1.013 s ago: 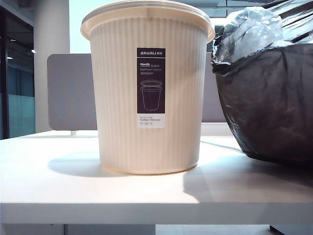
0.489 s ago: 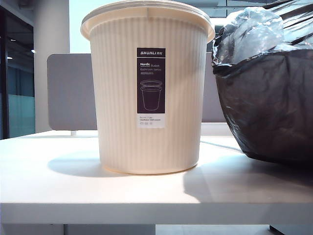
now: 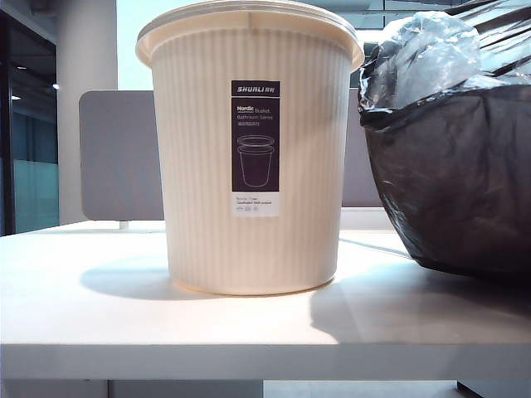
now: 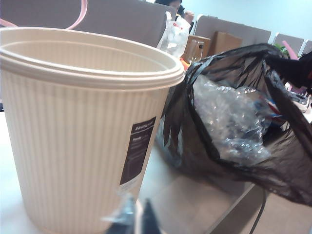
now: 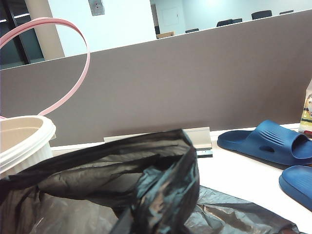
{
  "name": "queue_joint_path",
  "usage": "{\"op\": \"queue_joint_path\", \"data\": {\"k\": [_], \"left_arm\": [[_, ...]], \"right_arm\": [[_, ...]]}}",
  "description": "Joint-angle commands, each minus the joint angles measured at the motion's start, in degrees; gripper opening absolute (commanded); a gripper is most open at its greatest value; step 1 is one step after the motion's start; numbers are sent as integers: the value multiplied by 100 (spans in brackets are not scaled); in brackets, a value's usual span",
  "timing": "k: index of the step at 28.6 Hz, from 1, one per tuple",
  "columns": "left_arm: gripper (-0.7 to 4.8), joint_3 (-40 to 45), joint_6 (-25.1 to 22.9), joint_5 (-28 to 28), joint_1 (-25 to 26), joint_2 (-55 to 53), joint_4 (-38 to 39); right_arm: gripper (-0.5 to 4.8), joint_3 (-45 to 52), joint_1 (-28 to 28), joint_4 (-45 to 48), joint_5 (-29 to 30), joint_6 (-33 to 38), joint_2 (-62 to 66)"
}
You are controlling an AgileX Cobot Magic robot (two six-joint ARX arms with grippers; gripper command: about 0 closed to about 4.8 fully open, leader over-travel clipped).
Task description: Open the ring lid of the trash can, pull out the black garbage bag inside, and place it on the table.
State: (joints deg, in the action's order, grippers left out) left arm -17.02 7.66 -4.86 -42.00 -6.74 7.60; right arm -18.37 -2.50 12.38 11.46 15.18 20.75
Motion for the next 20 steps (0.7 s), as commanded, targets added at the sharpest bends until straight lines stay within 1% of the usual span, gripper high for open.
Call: {"op": "queue_joint_path", "data": {"k": [1,10,16,20], "left_arm": [[0,87,-83,15,-7,-4,-103],[-5,435,-146,11,-7,-4,-146],[-5,796,-142,-31,-7,-4,-518],[-5,942,-144,-35,-7,-4,-610]], "right_arm": [[-5,-9,9,-22,22,-15,0],[-5,-9,9,-33,22,-17,4],[-5,92,7,-35,-24,-20,9],[-5,219,7,-17,-131,-20,9]]}}
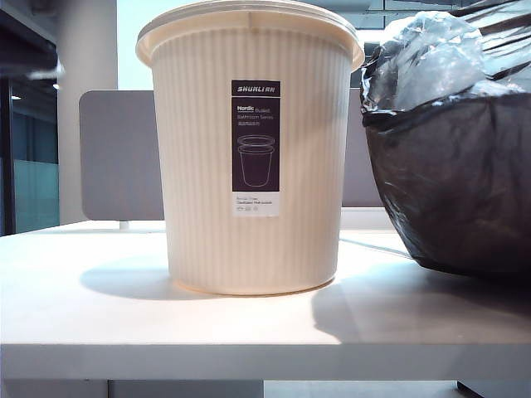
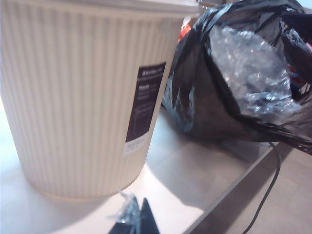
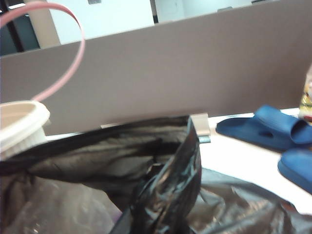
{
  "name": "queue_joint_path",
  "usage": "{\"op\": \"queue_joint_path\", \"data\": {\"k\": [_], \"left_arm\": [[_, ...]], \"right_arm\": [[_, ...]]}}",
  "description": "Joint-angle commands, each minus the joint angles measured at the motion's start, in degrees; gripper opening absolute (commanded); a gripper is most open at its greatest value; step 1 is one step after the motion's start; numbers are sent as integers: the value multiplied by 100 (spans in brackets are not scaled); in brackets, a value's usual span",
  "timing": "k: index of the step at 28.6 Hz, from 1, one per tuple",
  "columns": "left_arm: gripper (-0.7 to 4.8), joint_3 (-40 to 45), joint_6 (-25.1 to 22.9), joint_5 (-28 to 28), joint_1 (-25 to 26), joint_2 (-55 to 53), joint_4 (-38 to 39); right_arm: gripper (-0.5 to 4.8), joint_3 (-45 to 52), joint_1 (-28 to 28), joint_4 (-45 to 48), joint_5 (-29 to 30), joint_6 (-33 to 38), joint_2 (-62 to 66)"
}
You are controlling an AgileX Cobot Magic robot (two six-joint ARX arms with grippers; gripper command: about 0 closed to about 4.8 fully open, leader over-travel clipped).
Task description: Open the ring lid of the trash can, pull out the black garbage bag inside, and place it on the table.
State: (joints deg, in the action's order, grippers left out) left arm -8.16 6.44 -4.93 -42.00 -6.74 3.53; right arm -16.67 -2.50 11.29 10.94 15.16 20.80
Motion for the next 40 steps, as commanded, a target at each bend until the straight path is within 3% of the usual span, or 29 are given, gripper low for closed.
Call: {"op": "queue_joint_path", "data": {"k": [1,30,40], "left_arm": [[-5,90,-22,-26,-7,-4,-240],[-5,505,-42,-302,-4,-4,-321],[-5,507,-44,-278,-4,-4,-319]], "right_arm": [[-5,83,7,98,-81,-17,4],[-4,308,9,90,-55,-42,4],[23,306,9,92,-48,-39,2]]}}
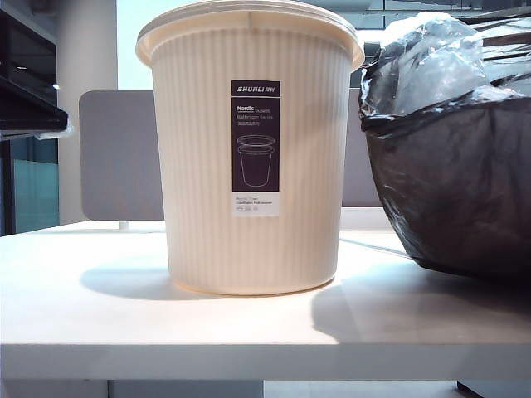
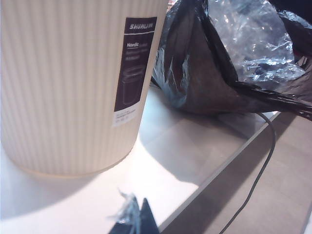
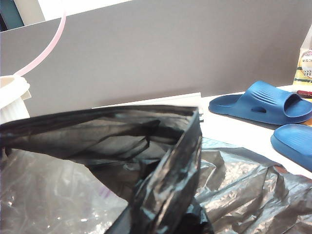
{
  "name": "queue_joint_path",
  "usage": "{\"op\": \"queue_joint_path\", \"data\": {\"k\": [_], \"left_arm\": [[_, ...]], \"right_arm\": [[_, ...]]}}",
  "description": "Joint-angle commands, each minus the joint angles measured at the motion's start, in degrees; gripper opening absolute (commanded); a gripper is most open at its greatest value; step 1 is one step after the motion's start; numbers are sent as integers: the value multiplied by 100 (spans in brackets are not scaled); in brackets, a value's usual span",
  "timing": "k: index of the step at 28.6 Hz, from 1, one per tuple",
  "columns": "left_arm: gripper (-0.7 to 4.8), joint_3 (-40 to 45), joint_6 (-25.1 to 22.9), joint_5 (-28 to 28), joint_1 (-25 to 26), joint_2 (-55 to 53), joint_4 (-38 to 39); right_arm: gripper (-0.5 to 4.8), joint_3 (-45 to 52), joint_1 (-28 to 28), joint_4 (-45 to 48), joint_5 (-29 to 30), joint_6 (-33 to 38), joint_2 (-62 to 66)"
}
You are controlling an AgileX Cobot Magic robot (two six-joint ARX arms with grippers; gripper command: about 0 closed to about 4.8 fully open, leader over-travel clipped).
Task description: Open the ring lid of the trash can, pull out the black garbage bag inside, and place it on the table.
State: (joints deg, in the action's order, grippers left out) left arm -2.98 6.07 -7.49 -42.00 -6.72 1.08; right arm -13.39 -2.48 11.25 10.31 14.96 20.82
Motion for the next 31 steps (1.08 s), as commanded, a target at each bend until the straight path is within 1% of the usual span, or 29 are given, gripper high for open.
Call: {"op": "queue_joint_path", "data": {"k": [1,4,5,8,17,20,21,24,27,31], "left_arm": [[-5,-11,-7,-22,-4,-7,-74],[-5,-11,-7,-22,-4,-7,-74],[-5,-11,-7,-22,-4,-7,-74],[-3,-11,-4,-22,-4,-7,-74],[-3,-11,-4,-22,-4,-7,-74],[-3,-11,-4,-22,-4,-7,-74],[-3,-11,-4,-22,-4,-7,-74],[-3,-11,-2,-22,-4,-7,-74],[-3,-11,-4,-22,-4,-7,-74],[-3,-11,-4,-22,-4,-7,-74]], "right_arm": [[24,-22,7,96,15,-20,2],[25,-22,7,101,31,-20,0],[36,-22,7,101,31,-20,0],[112,-22,4,149,31,-17,0],[245,-48,0,494,-37,-22,-24],[263,-55,0,544,-142,-42,-66],[278,-59,0,529,-195,-83,-107],[279,-74,-2,420,-350,-267,-291],[279,-179,-2,0,-507,-431,-564],[279,-271,0,-297,-573,-450,-951]]}}
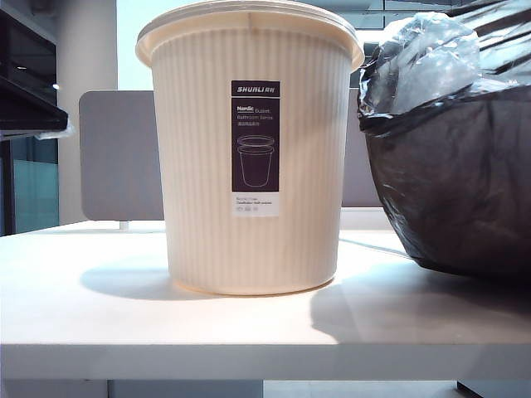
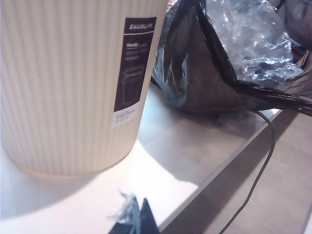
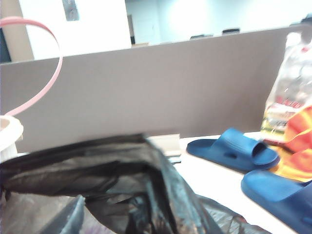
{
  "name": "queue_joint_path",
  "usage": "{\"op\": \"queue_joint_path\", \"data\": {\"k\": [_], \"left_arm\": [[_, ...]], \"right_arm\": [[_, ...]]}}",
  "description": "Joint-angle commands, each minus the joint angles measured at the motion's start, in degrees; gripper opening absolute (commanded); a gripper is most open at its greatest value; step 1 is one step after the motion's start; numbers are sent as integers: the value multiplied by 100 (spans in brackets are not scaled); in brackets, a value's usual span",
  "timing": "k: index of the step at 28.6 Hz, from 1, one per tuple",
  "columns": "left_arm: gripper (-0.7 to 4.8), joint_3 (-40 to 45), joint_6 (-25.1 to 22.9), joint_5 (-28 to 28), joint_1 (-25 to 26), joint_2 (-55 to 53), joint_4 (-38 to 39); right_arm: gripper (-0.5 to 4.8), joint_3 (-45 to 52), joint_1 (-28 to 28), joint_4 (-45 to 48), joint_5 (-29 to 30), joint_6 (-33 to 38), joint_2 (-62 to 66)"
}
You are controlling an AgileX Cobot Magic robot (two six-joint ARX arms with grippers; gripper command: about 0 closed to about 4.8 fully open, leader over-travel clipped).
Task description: Open the ring lid of the trash can, pull out the black garbage bag inside, and place it on the table.
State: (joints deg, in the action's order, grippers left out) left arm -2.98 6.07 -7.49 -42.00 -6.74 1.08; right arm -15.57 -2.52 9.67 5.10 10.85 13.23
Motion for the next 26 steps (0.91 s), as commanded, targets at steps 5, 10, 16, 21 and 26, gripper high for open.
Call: {"op": "queue_joint_path", "data": {"k": [5,10,16,21,26], "left_arm": [[-3,-11,-2,-22,-4,-4,-74],[-3,-11,0,-22,-4,-4,-74],[-3,-11,26,-24,-4,-4,-74],[-3,-11,42,-24,-4,-4,-74],[-3,-11,39,-24,-4,-4,-72]], "right_arm": [[279,-55,2,-339,-120,-44,-758],[280,-52,2,-802,-439,-44,-1187],[391,-50,2,-1029,-542,-44,-1235],[405,-52,4,-990,-516,-35,-1244],[405,-131,7,-938,-240,120,-1303]]}}
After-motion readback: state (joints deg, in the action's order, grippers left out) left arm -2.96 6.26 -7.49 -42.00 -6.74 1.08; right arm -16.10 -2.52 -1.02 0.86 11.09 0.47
